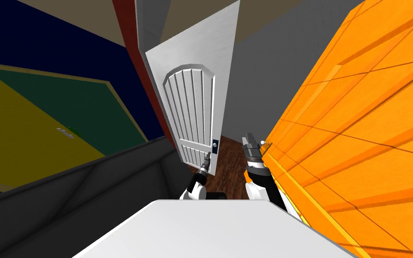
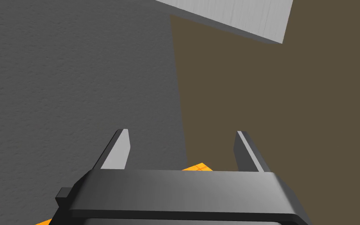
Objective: Push the door open
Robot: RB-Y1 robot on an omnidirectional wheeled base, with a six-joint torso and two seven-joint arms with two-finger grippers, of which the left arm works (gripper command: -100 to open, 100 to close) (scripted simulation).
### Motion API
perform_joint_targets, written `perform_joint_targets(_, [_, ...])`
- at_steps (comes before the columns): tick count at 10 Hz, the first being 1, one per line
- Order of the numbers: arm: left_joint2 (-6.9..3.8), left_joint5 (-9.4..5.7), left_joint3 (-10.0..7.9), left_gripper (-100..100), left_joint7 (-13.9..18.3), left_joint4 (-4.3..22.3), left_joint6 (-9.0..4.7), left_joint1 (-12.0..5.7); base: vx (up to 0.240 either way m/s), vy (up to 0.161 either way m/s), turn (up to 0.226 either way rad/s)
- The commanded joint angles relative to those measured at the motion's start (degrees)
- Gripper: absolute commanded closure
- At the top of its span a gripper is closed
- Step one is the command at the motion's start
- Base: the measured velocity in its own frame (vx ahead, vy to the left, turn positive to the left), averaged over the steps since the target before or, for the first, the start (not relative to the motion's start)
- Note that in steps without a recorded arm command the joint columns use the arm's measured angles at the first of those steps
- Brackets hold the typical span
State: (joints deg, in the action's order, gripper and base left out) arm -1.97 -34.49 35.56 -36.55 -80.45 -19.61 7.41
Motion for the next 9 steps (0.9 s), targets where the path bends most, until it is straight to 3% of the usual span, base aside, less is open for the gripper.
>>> perform_joint_targets(1, [-0.46, 0.15, -0.32, -100, 0.2, 0.2, 0.04, -0.34, 0.159, -0.077, -0.018])
perform_joint_targets(5, [-0.08, 0.76, -1.40, -100, 0.9, 1.5, 0.03, -1.61, 0.185, -0.106, -0.018])
perform_joint_targets(8, [1.82, 1.22, -2.21, -100, 1.5, 2.5, 0.01, -2.59, 0.210, -0.080, -0.022])
perform_joint_targets(9, [1.41, 1.12, -2.05, -100, 1.4, 2.6, -0.08, -2.56, 0.074, -0.035, 0.003])
